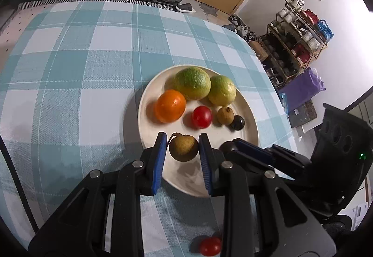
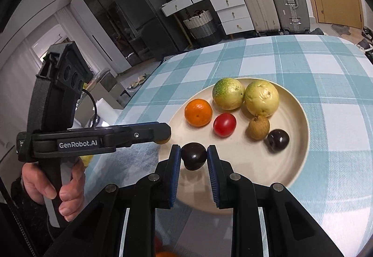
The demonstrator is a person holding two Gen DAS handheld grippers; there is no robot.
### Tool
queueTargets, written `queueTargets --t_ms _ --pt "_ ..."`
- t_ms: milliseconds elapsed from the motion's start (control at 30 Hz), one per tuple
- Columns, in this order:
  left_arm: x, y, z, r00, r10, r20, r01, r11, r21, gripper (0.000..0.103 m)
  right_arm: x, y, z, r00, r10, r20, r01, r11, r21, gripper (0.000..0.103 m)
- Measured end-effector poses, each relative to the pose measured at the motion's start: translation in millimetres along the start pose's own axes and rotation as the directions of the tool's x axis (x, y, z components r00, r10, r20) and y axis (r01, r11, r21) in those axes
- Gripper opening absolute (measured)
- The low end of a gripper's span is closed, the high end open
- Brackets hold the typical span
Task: Organize fruits
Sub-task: 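Carry the brown fruit and plum onto the plate and open both tools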
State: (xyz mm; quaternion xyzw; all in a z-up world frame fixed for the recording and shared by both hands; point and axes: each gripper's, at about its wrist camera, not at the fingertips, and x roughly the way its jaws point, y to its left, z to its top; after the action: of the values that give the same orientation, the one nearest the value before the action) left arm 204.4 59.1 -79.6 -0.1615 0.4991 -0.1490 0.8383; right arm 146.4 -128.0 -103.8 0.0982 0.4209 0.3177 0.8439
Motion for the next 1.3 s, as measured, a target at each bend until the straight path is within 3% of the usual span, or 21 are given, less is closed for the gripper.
queueTargets --t_ms 600,633,667,733,767,800,1000,1100,1300 --pt "24.2 22.1 15.6 0.998 -0.032 -0.051 0.027 0.995 -0.1 0.026 47.2 1.6 17.6 0.998 -0.009 -0.062 0.008 1.0 -0.018 0.025" --pt "22.4 22.0 16.0 0.998 -0.037 -0.044 0.032 0.994 -0.101 0.027 46.6 1.7 17.7 0.998 -0.01 -0.058 0.009 1.0 -0.018 0.026" --pt "20.9 22.6 16.1 0.998 -0.047 -0.038 0.043 0.993 -0.106 0.028 45.2 1.7 17.9 0.999 -0.009 -0.048 0.008 1.0 -0.021 0.035" --pt "17.8 24.3 16.7 0.996 -0.081 -0.023 0.078 0.989 -0.122 0.04 41.6 1.8 16.9 0.999 -0.002 -0.039 0.001 1.0 -0.028 0.055" --pt "16.2 25.2 16.8 0.995 -0.096 -0.015 0.093 0.987 -0.133 0.049 38.6 1.4 16.6 1.0 -0.001 -0.03 0.0 1.0 -0.029 0.057" --pt "14.4 25.5 16.7 0.996 -0.093 -0.008 0.091 0.986 -0.139 0.051 35.1 0.9 16.3 1.0 0.003 -0.019 -0.004 1.0 -0.03 0.057" --pt "0.5 19.7 9.3 0.996 -0.084 0.012 0.085 0.988 -0.128 0.052 13.1 -2.9 10.2 1.0 -0.023 0.012 0.024 0.999 -0.023 0.058" --pt "-7.6 14.5 -0.3 0.995 -0.095 0.028 0.098 0.989 -0.11 0.061 1.3 -5.1 3.8 0.999 -0.044 0.024 0.044 0.999 -0.016 0.07" --pt "-25.7 1.9 -22.9 0.997 -0.02 0.076 0.025 0.997 -0.071 0.063 -18.6 -5.8 -5.8 0.997 -0.066 0.045 0.067 0.998 -0.013 0.075"
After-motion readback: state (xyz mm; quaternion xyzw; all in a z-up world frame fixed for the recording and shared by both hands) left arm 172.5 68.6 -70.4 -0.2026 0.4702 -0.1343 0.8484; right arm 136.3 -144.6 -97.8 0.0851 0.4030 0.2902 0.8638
